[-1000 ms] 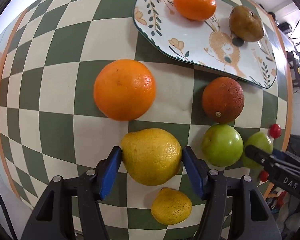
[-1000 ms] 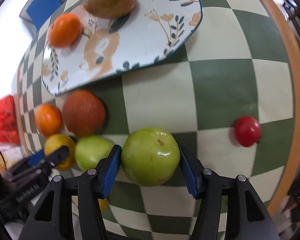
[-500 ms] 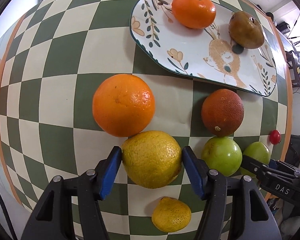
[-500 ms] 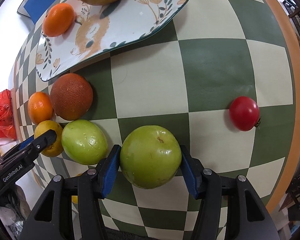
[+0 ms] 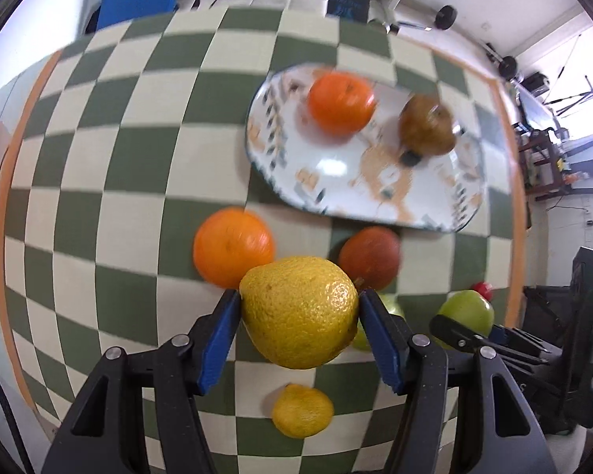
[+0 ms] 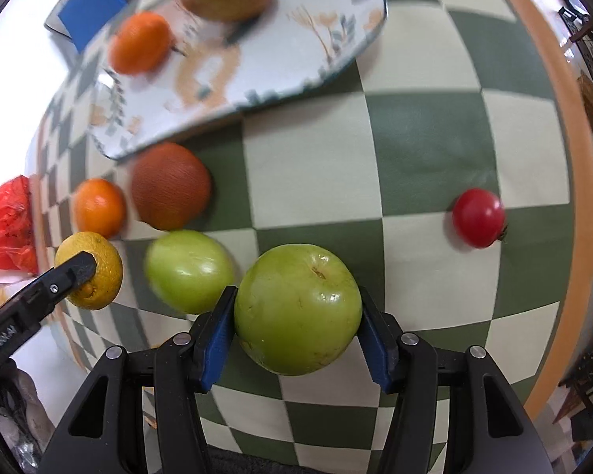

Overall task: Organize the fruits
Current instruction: 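Lift both fruits onto the plate beside the orange and release, then withdraw both tools and approach the remaining orange and green apple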

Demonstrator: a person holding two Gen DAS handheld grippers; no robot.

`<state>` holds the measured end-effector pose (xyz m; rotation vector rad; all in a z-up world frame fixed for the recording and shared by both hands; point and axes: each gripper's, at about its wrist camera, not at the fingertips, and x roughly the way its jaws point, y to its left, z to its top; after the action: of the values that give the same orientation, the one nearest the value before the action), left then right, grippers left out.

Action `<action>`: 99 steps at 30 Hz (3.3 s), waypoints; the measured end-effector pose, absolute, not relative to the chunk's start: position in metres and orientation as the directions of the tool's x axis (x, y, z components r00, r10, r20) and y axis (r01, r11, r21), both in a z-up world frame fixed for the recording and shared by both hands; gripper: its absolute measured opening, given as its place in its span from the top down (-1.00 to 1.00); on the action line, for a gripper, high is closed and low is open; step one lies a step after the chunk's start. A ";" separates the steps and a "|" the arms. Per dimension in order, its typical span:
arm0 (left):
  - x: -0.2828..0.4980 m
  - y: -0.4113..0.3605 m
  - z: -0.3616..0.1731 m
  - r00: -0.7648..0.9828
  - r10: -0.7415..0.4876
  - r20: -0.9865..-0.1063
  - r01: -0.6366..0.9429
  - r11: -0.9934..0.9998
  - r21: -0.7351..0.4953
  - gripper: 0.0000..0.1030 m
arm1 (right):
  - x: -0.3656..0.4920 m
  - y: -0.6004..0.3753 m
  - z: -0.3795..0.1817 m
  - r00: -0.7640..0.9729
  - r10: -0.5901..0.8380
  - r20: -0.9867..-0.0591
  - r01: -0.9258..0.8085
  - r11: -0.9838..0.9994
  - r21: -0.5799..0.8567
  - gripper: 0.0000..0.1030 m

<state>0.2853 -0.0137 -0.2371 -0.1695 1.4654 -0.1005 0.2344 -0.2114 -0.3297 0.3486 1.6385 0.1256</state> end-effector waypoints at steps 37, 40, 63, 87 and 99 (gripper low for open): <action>0.416 -0.009 -0.267 0.009 -0.140 -0.990 -0.033 0.990 -0.140 -0.30 | 0.378 -0.205 -0.322 -0.034 0.230 -0.973 0.057 0.972 0.227 -0.60; 0.408 -0.008 -0.261 0.035 -0.112 -0.993 -0.034 0.993 -0.113 -0.74 | 0.373 -0.209 -0.311 -0.021 0.205 -0.979 0.058 0.977 0.204 -0.80; 0.304 -0.008 -0.169 0.306 0.014 -0.952 -0.015 1.000 0.010 -0.76 | 0.287 -0.208 -0.194 0.250 0.013 -0.968 0.080 0.996 0.035 -0.88; 0.239 -0.022 -0.082 0.484 0.005 -0.875 0.026 0.999 0.020 -0.76 | 0.195 -0.215 -0.080 0.457 0.009 -0.889 0.093 0.994 0.058 -0.88; 0.256 -0.008 -0.111 0.415 0.051 -0.908 -0.029 0.999 0.043 -0.99 | 0.199 -0.216 -0.092 0.422 0.054 -0.905 0.100 0.989 0.105 -0.88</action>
<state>0.2558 -0.0078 -0.1112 0.0214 1.1418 0.0500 0.1995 -0.2159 -0.0920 0.1510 1.1365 -0.0291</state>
